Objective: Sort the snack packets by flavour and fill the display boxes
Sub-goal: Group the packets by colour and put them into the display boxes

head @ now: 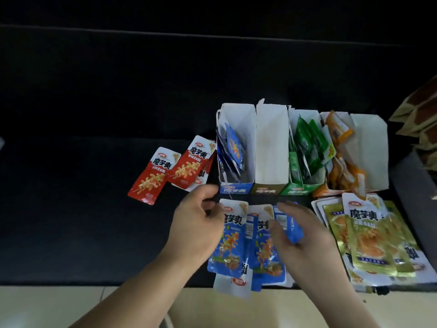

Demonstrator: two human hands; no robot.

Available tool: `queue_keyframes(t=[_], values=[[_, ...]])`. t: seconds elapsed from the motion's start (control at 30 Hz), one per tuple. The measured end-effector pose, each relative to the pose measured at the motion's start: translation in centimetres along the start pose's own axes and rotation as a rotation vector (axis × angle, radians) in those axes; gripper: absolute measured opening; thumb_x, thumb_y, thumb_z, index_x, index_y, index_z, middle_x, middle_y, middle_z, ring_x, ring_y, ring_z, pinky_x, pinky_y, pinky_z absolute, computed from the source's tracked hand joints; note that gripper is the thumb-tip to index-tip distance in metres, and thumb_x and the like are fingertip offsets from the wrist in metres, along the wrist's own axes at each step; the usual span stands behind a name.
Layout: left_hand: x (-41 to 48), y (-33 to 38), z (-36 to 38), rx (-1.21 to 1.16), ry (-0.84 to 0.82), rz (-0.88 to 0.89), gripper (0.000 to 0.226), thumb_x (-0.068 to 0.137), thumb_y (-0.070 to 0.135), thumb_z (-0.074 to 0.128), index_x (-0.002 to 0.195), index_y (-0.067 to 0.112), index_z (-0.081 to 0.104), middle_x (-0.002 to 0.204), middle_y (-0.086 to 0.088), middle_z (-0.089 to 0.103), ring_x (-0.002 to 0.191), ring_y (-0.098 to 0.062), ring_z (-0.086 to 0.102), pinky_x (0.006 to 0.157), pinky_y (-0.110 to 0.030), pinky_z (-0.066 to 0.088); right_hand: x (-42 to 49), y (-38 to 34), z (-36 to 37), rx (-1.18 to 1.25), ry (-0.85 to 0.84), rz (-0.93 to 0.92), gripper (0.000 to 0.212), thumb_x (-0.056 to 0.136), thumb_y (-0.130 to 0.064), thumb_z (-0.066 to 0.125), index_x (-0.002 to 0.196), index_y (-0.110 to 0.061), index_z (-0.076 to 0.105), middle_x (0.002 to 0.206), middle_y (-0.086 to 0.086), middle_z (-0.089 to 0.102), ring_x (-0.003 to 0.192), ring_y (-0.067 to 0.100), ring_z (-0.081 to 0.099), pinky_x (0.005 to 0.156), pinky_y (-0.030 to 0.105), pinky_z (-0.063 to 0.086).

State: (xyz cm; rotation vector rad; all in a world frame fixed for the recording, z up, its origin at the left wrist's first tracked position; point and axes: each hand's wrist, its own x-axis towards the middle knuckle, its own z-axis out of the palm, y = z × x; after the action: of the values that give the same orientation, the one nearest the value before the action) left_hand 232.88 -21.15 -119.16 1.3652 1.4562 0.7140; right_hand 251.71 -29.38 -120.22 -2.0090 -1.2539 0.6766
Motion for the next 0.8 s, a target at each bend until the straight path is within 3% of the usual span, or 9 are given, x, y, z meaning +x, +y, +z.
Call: queue_keyframes(t=[0.1,0.17,0.2,0.3,0.43,0.53,0.6,0.67,0.8], values=[[-1.4,-2.5,1.0,0.233,-0.051,-0.129,0.034,0.094,0.031,0.071,0.122,0.043,0.058,0.109,0.023,0.047,0.100,0.007,0.055,0.077,-0.008,0.042,0.0,2.9,-0.3,-0.287,-0.092,0.130,0.061,0.086,-0.045,0.075,0.143,-0.029,0.059,0.159,0.012,0.044,0.154,0.027,0.031,0.114,0.043,0.041],[-2.1,-3.4,1.7,0.277,-0.057,-0.168,0.045,0.090,0.035,0.074,0.130,0.044,0.055,0.116,0.019,0.043,0.116,-0.006,0.051,0.094,-0.024,0.048,0.0,3.9,-0.1,-0.428,-0.189,0.203,0.079,0.084,-0.068,0.066,0.153,-0.036,0.046,0.168,0.017,0.026,0.159,0.032,0.009,0.125,0.053,0.025],[-2.3,-3.5,2.0,0.246,-0.046,-0.189,0.050,0.090,0.034,0.075,0.134,0.044,0.054,0.118,0.018,0.044,0.120,-0.009,0.050,0.099,-0.031,0.050,0.0,4.2,0.1,-0.486,-0.219,0.206,0.085,0.082,-0.078,0.056,0.155,-0.037,0.042,0.166,0.016,0.028,0.158,0.034,0.008,0.125,0.055,0.022],[-2.9,-3.4,2.9,0.136,-0.038,-0.221,0.051,0.088,0.035,0.075,0.133,0.046,0.054,0.123,0.019,0.054,0.120,-0.006,0.055,0.100,-0.037,0.055,-0.3,4.2,0.8,-0.565,-0.247,0.163,0.096,0.076,-0.085,0.026,0.158,-0.036,0.034,0.158,0.009,0.038,0.152,0.034,0.025,0.122,0.052,0.027],[-4.1,-3.2,4.0,0.133,-0.065,-0.239,0.049,0.095,0.029,0.070,0.142,0.033,0.055,0.130,0.017,0.052,0.117,-0.002,0.056,0.095,-0.019,0.049,-1.1,3.2,1.7,-0.515,-0.324,0.141,0.080,0.093,-0.070,0.046,0.162,-0.038,0.020,0.169,0.007,0.020,0.158,0.028,0.014,0.122,0.045,0.030],[-4.5,-3.5,4.7,0.149,-0.083,-0.243,0.048,0.095,0.027,0.070,0.142,0.028,0.057,0.134,0.017,0.049,0.119,-0.002,0.052,0.088,-0.008,0.045,-1.4,3.4,1.6,-0.432,-0.265,0.071,0.073,0.091,-0.061,0.055,0.157,-0.038,0.035,0.164,0.002,0.035,0.153,0.027,0.029,0.114,0.044,0.041],[-4.6,-3.8,4.5,0.207,-0.077,-0.235,0.050,0.093,0.031,0.070,0.142,0.028,0.058,0.137,0.017,0.046,0.125,-0.007,0.047,0.103,-0.021,0.046,-1.7,3.7,1.1,-0.409,-0.250,0.088,0.072,0.089,-0.065,0.057,0.155,-0.043,0.039,0.165,0.004,0.035,0.154,0.030,0.028,0.115,0.046,0.041],[-4.8,-4.0,4.3,0.260,-0.091,-0.249,0.053,0.092,0.035,0.070,0.143,0.031,0.057,0.142,0.017,0.041,0.129,-0.011,0.042,0.111,-0.032,0.043,-2.1,4.1,0.7,-0.468,-0.287,0.115,0.078,0.089,-0.071,0.056,0.159,-0.048,0.028,0.170,0.006,0.026,0.158,0.030,0.017,0.122,0.046,0.030],[-5.5,-4.0,5.0,0.231,-0.130,-0.260,0.053,0.093,0.035,0.069,0.144,0.031,0.055,0.136,0.022,0.037,0.128,-0.009,0.043,0.109,-0.029,0.044,-2.6,2.9,0.9,-0.466,-0.300,0.128,0.090,0.080,-0.089,0.026,0.161,-0.049,0.018,0.171,0.006,0.022,0.159,0.027,0.012,0.123,0.045,0.029]])
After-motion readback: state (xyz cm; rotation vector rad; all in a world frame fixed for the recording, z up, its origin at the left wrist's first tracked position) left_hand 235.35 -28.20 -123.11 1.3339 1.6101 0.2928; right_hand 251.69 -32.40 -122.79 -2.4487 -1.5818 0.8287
